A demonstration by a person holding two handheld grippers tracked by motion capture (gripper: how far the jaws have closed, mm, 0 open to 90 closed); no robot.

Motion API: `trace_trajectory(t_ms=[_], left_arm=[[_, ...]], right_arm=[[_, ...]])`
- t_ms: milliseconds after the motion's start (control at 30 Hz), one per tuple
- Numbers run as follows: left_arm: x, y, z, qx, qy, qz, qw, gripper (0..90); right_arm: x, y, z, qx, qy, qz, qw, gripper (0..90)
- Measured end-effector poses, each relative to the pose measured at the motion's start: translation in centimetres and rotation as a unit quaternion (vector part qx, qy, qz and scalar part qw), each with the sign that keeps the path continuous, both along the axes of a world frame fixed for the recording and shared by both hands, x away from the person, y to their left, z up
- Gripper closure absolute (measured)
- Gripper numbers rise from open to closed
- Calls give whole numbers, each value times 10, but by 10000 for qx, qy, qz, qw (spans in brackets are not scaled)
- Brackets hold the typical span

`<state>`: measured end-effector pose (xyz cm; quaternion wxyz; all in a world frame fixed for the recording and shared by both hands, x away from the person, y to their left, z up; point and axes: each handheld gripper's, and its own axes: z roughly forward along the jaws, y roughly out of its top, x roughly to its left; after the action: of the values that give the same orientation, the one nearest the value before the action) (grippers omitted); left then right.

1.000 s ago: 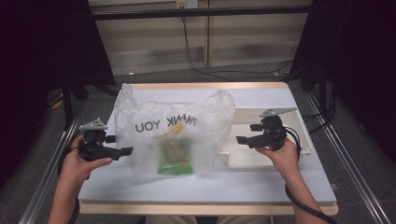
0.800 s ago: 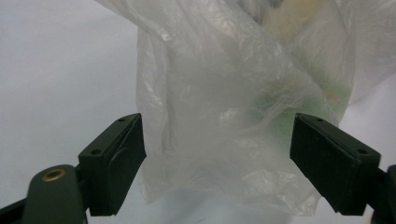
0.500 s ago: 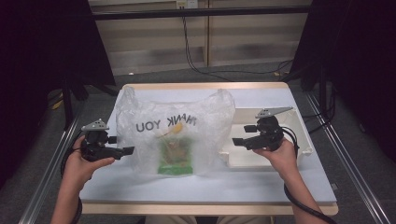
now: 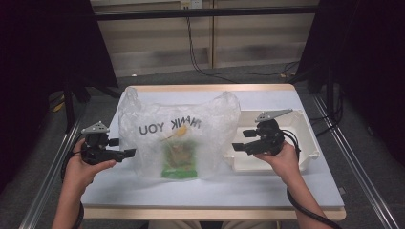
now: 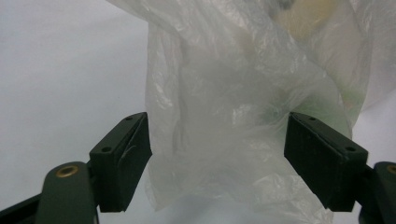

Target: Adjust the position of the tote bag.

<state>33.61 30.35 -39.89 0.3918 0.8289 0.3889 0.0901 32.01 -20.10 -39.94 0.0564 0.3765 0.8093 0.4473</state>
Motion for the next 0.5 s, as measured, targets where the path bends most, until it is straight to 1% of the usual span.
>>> trace_trajectory(t_ms=[100, 133, 167, 200, 233, 267, 300, 400, 433, 500], left_arm=[[1, 0, -1, 19, -11, 4, 10000, 227], [2, 0, -3, 14, 26, -36, 10000, 229], [2, 0, -4, 15, 18, -22, 10000, 233], [3, 0, -5, -32, 48, -37, 10000, 234], [3, 0, -6, -51, 24, -12, 10000, 234], [4, 0, -6, -70, 57, 9, 10000, 234], [4, 1, -6, -53, 52, 12, 10000, 234], [6, 2, -8, -148, 42, 51, 9999, 232], [6, 3, -8, -121, 65, 82, 9999, 228], [6, 4, -9, -148, 91, 88, 9998, 224]], right_arm=[[0, 4, 0, -2, -20, 93, 10000, 243], [0, 5, 1, -10, -15, 121, 9999, 244], [-1, 7, 1, -2, -6, 119, 9999, 244], [0, 9, 0, 5, -21, 165, 9999, 245], [0, 11, 1, -7, 30, 153, 9999, 246], [0, 12, 0, -38, 52, 149, 9999, 245], [0, 13, 1, -63, 39, 151, 9999, 247], [0, 15, 0, -18, 91, 161, 9998, 259], [0, 15, 0, 4, 87, 175, 9998, 265], [0, 17, 0, -11, 94, 188, 9998, 273]])
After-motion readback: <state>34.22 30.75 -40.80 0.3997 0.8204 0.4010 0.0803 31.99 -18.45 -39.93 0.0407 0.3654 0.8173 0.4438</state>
